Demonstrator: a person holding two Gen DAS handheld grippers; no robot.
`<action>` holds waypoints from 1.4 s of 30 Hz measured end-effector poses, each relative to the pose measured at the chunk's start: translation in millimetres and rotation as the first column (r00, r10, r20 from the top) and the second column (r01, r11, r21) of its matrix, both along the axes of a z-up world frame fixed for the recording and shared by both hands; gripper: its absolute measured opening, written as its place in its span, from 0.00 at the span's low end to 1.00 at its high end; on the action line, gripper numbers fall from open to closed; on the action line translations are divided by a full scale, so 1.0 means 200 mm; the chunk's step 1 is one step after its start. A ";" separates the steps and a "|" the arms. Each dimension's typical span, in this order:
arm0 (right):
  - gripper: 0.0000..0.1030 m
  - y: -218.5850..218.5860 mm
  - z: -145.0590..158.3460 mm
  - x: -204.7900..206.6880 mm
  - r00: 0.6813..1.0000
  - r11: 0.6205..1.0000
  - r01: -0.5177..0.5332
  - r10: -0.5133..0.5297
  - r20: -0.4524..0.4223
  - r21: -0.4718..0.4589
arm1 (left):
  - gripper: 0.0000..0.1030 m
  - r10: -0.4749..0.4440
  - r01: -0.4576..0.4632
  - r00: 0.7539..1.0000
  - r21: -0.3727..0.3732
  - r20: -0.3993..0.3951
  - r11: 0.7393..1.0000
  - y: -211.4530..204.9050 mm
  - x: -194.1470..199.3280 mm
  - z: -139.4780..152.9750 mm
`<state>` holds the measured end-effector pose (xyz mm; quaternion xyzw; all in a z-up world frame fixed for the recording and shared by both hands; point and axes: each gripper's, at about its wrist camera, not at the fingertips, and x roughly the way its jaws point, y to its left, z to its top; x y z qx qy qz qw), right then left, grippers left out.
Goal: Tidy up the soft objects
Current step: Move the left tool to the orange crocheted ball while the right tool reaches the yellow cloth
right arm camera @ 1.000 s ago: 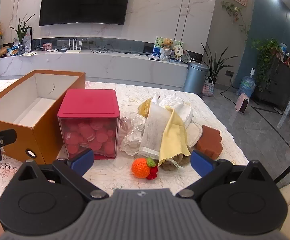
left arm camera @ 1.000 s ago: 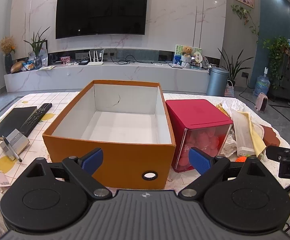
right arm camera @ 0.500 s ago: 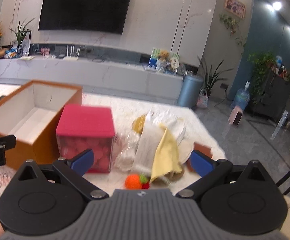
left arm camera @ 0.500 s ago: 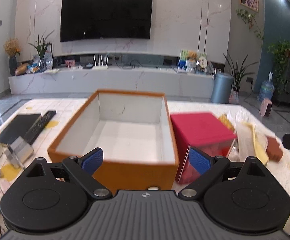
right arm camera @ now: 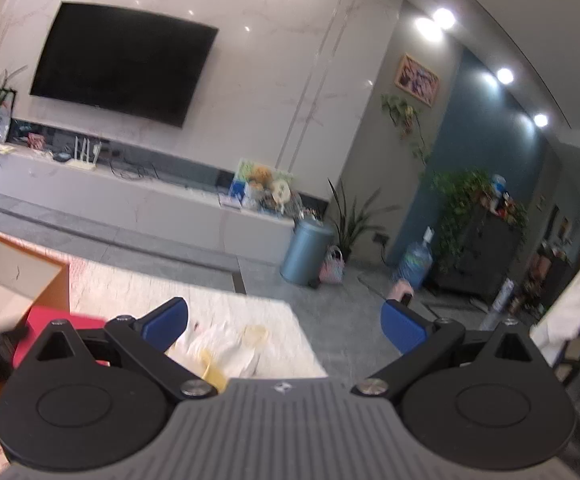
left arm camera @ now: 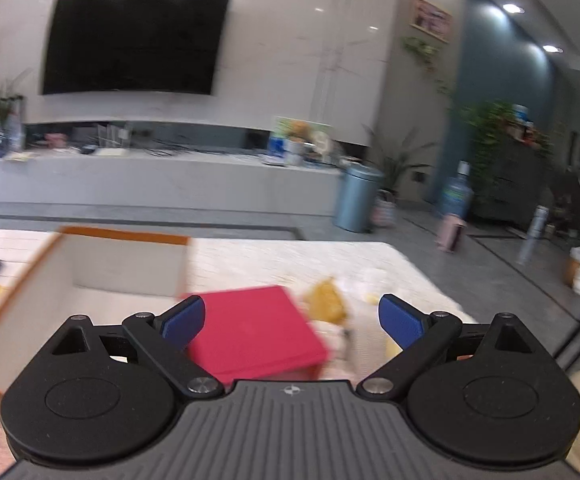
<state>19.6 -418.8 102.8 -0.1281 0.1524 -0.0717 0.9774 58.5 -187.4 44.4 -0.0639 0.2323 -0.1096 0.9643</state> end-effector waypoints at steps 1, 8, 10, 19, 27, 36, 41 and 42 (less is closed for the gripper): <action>0.98 -0.04 0.02 0.03 1.000 1.000 0.002 -0.002 0.009 0.019 | 1.00 0.008 -0.008 1.000 -0.002 0.004 1.000 -0.05 0.01 -0.02; 0.98 -0.30 -0.15 0.26 0.994 0.957 0.113 -0.111 -0.022 0.268 | 1.00 0.045 -0.046 0.998 -0.021 -0.055 0.999 -0.21 0.09 -0.23; 0.97 -0.30 -0.28 0.30 0.994 0.958 0.092 -0.073 -0.078 0.271 | 1.00 0.012 -0.013 0.998 -0.012 -0.065 1.000 -0.23 0.11 -0.30; 0.84 -0.30 -0.65 0.48 0.959 0.954 -0.008 0.091 -0.268 0.298 | 0.86 -0.227 0.236 0.967 0.073 -0.112 0.969 -0.36 0.08 -0.49; 0.84 -0.43 -0.76 0.53 0.940 0.904 0.128 0.021 -0.341 0.408 | 0.71 -0.274 0.304 0.939 0.130 -0.210 0.944 -0.48 0.17 -0.70; 0.78 -0.35 -0.87 0.62 0.883 0.898 0.088 0.130 -0.451 0.431 | 0.58 -0.236 0.250 0.919 0.002 -0.315 0.968 -0.39 0.20 -0.70; 0.78 -0.37 -1.02 0.72 0.814 0.796 0.187 0.203 -0.545 0.575 | 0.58 -0.219 0.218 0.921 -0.041 -0.323 0.975 -0.30 0.22 -0.68; 0.75 -0.35 -1.04 0.72 0.813 0.808 0.190 0.189 -0.551 0.557 | 0.58 -0.214 0.213 0.922 -0.040 -0.322 0.976 -0.29 0.22 -0.68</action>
